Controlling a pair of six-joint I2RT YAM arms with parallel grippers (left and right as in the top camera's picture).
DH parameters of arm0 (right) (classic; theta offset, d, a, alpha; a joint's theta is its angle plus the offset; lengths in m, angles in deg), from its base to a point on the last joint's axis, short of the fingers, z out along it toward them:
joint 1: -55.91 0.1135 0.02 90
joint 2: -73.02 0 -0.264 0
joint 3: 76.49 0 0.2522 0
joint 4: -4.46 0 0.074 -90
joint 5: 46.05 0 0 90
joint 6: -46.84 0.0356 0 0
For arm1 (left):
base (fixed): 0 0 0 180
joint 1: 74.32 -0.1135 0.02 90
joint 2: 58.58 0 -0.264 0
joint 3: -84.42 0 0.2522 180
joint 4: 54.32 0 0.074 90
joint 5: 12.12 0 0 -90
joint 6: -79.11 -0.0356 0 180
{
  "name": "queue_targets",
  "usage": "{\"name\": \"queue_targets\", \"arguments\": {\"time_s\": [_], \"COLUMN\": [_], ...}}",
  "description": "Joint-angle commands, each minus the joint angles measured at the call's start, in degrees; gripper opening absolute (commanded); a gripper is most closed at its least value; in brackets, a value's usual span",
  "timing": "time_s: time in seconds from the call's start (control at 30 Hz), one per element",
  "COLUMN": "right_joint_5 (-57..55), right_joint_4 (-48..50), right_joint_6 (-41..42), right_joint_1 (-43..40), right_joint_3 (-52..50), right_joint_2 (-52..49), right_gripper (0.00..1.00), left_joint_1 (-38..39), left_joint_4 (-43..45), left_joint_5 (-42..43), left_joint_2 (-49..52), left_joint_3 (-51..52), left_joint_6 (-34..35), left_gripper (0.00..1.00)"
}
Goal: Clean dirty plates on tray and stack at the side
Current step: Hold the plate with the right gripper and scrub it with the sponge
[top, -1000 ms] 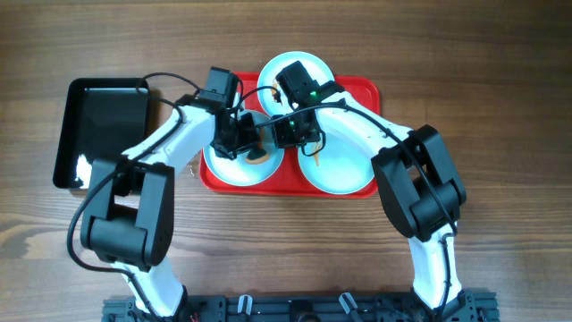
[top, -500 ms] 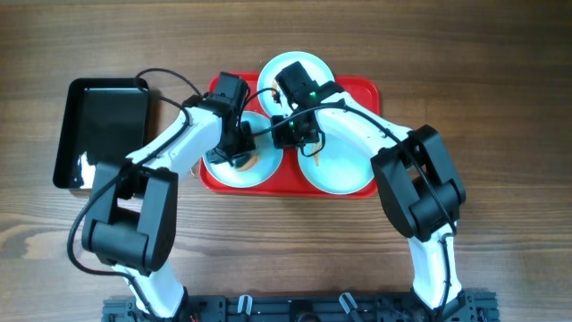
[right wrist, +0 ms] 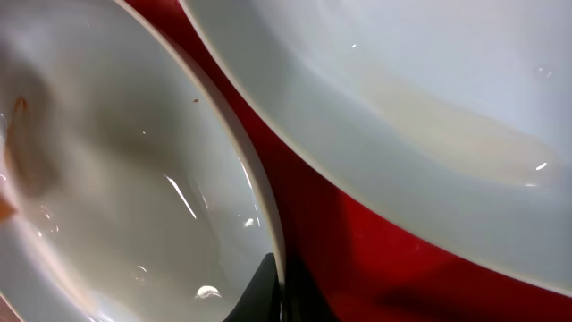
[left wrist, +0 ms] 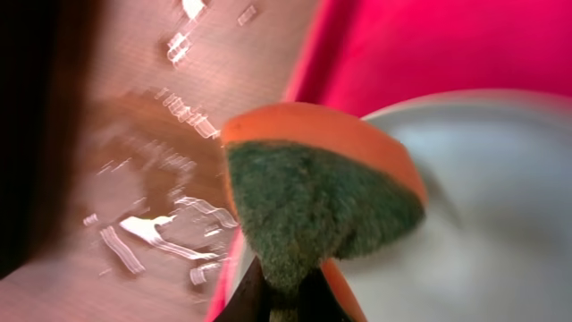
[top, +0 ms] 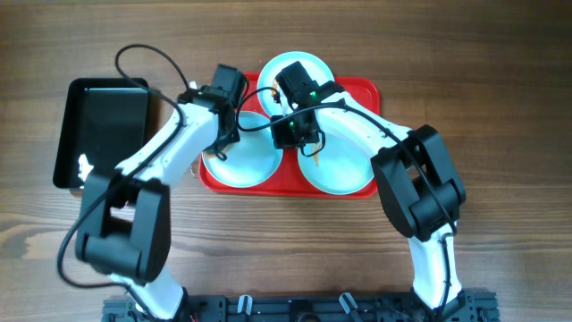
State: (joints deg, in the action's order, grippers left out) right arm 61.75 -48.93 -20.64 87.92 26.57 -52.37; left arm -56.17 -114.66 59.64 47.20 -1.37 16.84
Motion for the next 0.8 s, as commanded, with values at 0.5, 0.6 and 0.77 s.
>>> {"name": "queue_targets", "arguments": {"time_s": [0.5, 0.6, 0.77], "right_joint_5": [-0.8, -0.8, -1.1], "right_joint_4": [-4.1, -4.0, -4.3], "right_joint_6": [0.0, 0.1, 0.1], "right_joint_1": [0.0, 0.0, 0.0], "right_joint_3": [2.7, 2.7, 2.7], "right_joint_2": [1.8, 1.8, 1.8], "right_gripper": [0.04, 0.04, 0.04], "left_joint_1": [-0.3, -0.3, -0.3], "left_joint_4": [6.6, 10.1, 13.2], "left_joint_5": [21.7, 23.1, 21.8], "left_joint_2": [3.1, 5.6, 8.5], "left_joint_3": [3.7, 3.7, 3.7], "left_joint_6": [1.7, 3.0, 1.9], "left_gripper": [0.04, 0.04, 0.04]}}
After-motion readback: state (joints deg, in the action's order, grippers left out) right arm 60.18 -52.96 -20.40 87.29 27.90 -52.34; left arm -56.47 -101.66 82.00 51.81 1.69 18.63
